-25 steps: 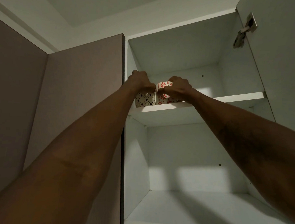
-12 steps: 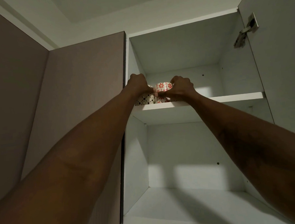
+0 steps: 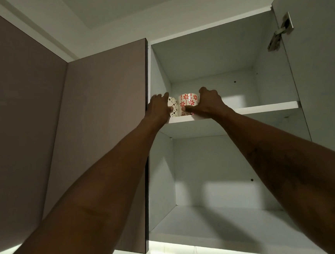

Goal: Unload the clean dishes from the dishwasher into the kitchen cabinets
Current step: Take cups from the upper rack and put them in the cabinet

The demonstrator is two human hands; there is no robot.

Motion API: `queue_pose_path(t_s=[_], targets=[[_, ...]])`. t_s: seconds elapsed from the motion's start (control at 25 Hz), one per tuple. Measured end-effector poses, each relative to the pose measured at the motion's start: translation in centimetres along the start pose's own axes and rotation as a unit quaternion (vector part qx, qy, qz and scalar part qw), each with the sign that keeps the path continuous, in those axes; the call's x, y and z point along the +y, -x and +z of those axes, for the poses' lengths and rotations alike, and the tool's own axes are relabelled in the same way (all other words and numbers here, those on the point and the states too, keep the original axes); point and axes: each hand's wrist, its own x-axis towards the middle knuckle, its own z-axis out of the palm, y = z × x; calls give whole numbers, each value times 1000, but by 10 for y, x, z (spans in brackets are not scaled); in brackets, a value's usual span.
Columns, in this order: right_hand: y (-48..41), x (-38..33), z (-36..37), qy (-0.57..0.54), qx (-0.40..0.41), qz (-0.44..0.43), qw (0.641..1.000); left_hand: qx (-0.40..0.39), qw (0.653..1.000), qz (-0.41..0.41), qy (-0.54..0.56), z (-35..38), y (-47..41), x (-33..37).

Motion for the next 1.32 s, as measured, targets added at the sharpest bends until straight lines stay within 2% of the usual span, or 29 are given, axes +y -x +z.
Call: queue_pose_path(t_s=[0.2, 0.36, 0.68, 0.84, 1.04, 1.16, 1.32], targets=[[35, 3, -9, 18, 48, -44, 998, 14, 999, 22, 41, -6, 38, 5], [70, -1, -16, -2, 52, -60, 997, -29, 999, 26, 33, -17, 77, 4], [169, -31, -34, 60, -19, -66, 996, -102, 990, 87, 49, -70, 158, 1], [248, -53, -47, 96, -64, -61, 991, -187, 977, 85, 55, -84, 231, -3], [350, -68, -60, 135, -139, -21, 981, -284, 950, 97, 80, -95, 334, 15], [400, -73, -74, 160, -191, -6, 969, -318, 937, 115, 88, -105, 386, 31], [459, -75, -96, 167, -218, 27, 961, -349, 925, 109, 104, -112, 438, 47]])
